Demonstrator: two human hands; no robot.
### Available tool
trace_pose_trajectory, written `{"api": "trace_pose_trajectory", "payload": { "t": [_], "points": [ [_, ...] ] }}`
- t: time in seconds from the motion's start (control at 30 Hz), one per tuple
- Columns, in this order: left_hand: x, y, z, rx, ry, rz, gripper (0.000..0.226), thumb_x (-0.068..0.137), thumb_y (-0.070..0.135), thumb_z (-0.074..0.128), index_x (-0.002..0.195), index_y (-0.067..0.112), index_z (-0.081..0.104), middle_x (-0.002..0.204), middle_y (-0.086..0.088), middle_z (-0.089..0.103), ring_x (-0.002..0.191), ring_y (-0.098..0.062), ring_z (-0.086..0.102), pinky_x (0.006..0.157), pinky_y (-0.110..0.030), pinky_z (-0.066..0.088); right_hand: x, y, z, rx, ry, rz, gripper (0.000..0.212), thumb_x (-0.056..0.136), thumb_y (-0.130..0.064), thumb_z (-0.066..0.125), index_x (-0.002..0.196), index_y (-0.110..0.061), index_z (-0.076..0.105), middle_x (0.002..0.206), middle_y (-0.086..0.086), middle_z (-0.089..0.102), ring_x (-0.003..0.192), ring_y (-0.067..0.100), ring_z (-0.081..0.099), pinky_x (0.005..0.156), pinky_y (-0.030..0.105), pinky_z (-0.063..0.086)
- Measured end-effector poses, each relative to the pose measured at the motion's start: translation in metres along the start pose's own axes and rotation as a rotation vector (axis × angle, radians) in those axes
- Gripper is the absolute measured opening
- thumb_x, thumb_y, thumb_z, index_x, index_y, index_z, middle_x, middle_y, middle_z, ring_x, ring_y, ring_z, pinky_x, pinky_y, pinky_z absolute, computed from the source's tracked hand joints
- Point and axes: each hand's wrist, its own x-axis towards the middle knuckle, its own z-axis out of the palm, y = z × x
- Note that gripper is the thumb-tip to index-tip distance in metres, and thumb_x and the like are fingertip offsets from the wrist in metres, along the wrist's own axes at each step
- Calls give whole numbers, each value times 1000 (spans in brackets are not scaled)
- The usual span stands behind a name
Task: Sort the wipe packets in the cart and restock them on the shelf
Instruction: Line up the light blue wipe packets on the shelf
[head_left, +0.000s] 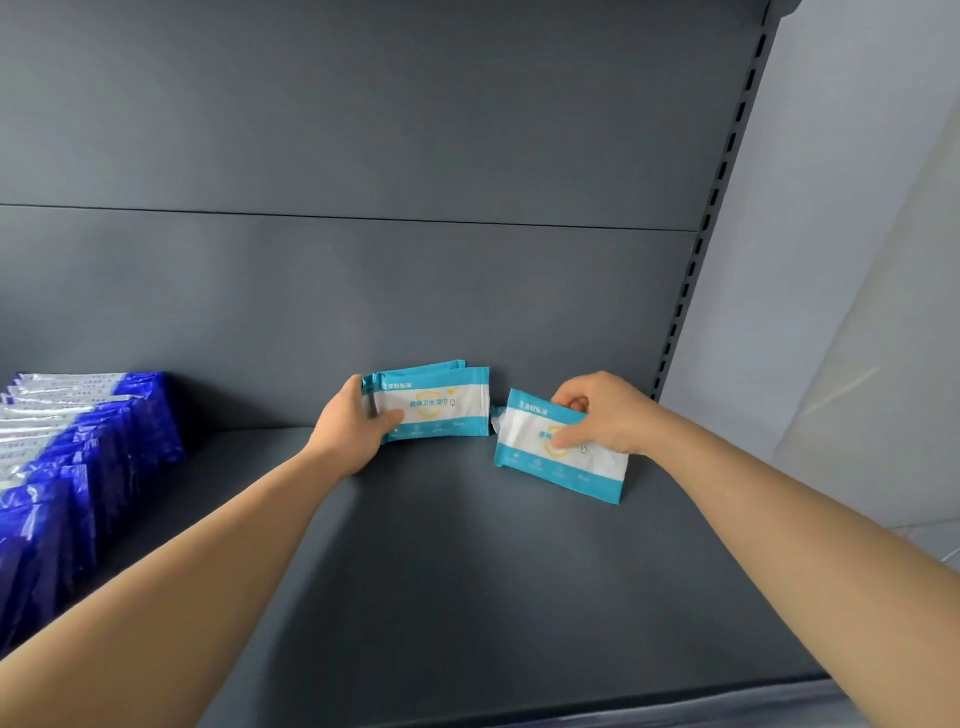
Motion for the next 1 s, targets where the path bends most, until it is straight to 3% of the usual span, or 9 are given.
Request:
{"api": "trace_pose_trajectory", "payload": {
  "t": [0.13, 0.23, 0.33, 0.43, 0.57, 0.7, 0.77, 0.87, 1.0],
  "points": [
    [3, -6, -6, -102, -110, 4, 27, 93, 30, 58, 115, 15, 56, 107, 1, 66, 96, -20, 63, 84, -37, 51, 18, -27, 12, 11, 137, -171, 30, 64, -12, 83, 81, -29, 64, 82, -11, 66, 77, 10, 62, 80, 35, 54],
    [3, -11, -11, -274, -216, -7, 25, 92, 35, 60, 113, 22, 59, 108, 6, 70, 100, -15, 66, 96, -41, 50, 33, -50, 31, -1, 147, -217, 28, 65, -18, 81, 86, -29, 66, 85, -16, 65, 82, 8, 63, 81, 35, 53],
    [2, -8, -11, -242, -251, 21, 41, 74, 31, 81, 108, 25, 58, 103, 11, 70, 95, -8, 66, 88, -29, 51, 45, -65, 48, -6, 145, -274, 28, 66, -22, 80, 91, -27, 68, 90, -14, 66, 84, 8, 62, 82, 36, 52],
    [3, -3, -7, -109, -144, 40, 53, 63, 32, 88, 105, 20, 58, 97, 9, 67, 89, -10, 64, 79, -28, 52, 49, -69, 54, -25, 140, -337, 32, 70, -23, 79, 99, -23, 68, 97, -10, 61, 88, 9, 57, 85, 33, 49],
    [7, -5, -7, 1, -46, 35, 50, 68, 31, 84, 104, 13, 55, 99, 3, 64, 89, -16, 60, 77, -32, 48, 49, -41, 28, -28, 132, -206, 38, 79, -28, 74, 114, -17, 64, 111, -3, 64, 95, 8, 58, 91, 27, 48],
    [7, -10, -13, 13, 8, -26, 53, 71, 31, 82, 107, 14, 48, 103, 3, 58, 90, -16, 55, 73, -28, 41, 37, -4, 6, -218, -146, 45, 60, 82, -31, 70, 136, -17, 49, 133, 1, 55, 117, 15, 55, 104, 31, 41],
    [7, -12, -13, 26, 5, -38, 51, 72, 32, 81, 107, 14, 48, 103, 2, 58, 90, -17, 55, 72, -29, 41, 33, 3, 8, -269, -202, 93, 70, 82, -35, 70, 142, -17, 40, 134, 1, 52, 117, 17, 53, 103, 33, 41],
    [5, -11, -12, 36, 7, -30, 49, 74, 32, 79, 106, 13, 47, 102, 1, 57, 89, -18, 54, 72, -29, 41, 31, 6, 10, -346, -199, 121, 71, 77, -44, 70, 139, -21, 43, 125, 1, 47, 109, 20, 53, 97, 36, 45],
    [2, -9, -14, 65, 12, -14, 45, 76, 30, 77, 104, 12, 46, 99, 1, 56, 86, -18, 52, 69, -29, 39, 23, 7, 7, -372, -227, 131, 63, 75, -49, 70, 131, -38, 45, 129, -1, 35, 119, 19, 39, 95, 34, 41]
  ]
}}
